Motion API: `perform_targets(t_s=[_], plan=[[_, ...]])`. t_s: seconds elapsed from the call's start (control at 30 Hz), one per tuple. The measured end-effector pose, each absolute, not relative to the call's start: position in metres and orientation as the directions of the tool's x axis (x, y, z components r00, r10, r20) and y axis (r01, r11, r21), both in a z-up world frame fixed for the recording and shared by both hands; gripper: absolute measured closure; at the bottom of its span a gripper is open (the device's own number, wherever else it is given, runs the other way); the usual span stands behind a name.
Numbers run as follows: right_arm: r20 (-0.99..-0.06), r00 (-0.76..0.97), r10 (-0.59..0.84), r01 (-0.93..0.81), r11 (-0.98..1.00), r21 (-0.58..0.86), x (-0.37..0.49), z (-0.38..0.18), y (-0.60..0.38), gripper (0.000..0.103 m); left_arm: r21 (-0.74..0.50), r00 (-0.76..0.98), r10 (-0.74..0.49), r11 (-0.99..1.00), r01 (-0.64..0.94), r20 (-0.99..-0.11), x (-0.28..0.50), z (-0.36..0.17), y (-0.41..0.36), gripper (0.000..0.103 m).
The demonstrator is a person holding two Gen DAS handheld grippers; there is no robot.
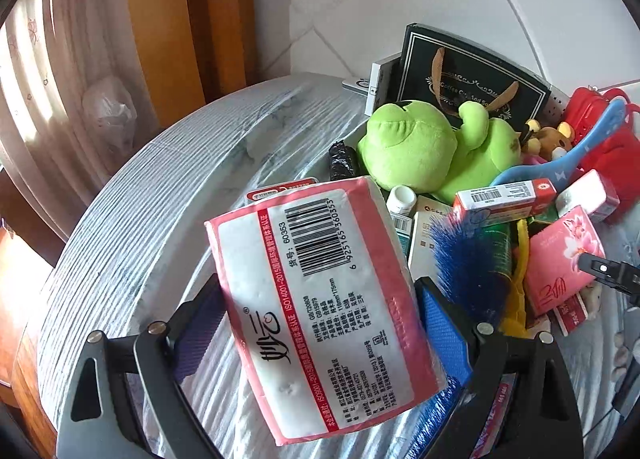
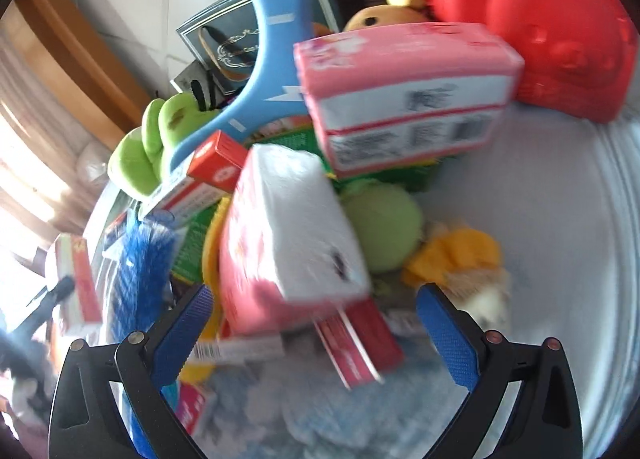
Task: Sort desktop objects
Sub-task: 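Grasp the pink-white wipe pack with the left tool while the right tool grasps the pink tissue box, then carry the wipe pack and tissue box into the blue crate and open both tools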
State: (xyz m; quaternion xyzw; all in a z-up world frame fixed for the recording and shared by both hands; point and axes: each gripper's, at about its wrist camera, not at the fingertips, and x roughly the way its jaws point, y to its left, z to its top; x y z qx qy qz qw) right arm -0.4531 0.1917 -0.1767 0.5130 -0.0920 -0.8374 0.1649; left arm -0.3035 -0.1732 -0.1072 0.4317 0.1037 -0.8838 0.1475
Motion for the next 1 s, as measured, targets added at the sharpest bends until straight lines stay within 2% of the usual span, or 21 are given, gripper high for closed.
perform_targets(t_s=[0.07, 0.1, 0.13, 0.2, 0.3, 0.67, 1.0], plan=[[-0.840, -0.399, -0.368, 0.180, -0.930, 0.321, -0.463, -0.184, 0.182, 0.000, -0.057, -0.590, -0.163, -0.940, 0.336, -0.791, -0.301, -0.106, -0.166, 0.010], [-0.845, -0.398, -0.357, 0.180, -0.934, 0.309, -0.464, -0.185, 0.178, 0.013, -0.054, -0.592, -0.161, -0.943, 0.329, -0.789, -0.299, -0.105, -0.162, 0.010], [-0.849, -0.409, -0.334, 0.180, -0.942, 0.284, -0.463, -0.184, 0.175, 0.031, -0.050, -0.596, -0.161, -0.946, 0.322, -0.787, -0.297, -0.104, -0.159, 0.010], [-0.843, -0.436, -0.314, 0.191, -0.948, 0.255, -0.454, -0.175, 0.169, 0.041, -0.044, -0.603, -0.160, -0.950, 0.309, -0.781, -0.293, -0.102, -0.152, 0.010], [-0.828, -0.478, -0.293, 0.227, -0.952, 0.205, -0.435, -0.155, 0.163, 0.051, -0.043, -0.613, -0.150, -0.956, 0.289, -0.775, -0.287, -0.097, -0.140, 0.010], [-0.715, -0.663, -0.223, 0.265, -0.963, 0.055, -0.344, -0.066, 0.181, 0.053, -0.069, -0.706, -0.072, -0.983, 0.169, -0.705, -0.244, -0.040, -0.086, 0.010], [-0.594, -0.792, -0.142, 0.163, -0.986, 0.018, -0.257, 0.016, 0.228, 0.053, -0.055, -0.778, 0.018, -0.998, 0.022, -0.627, -0.197, 0.019, -0.014, 0.010]])
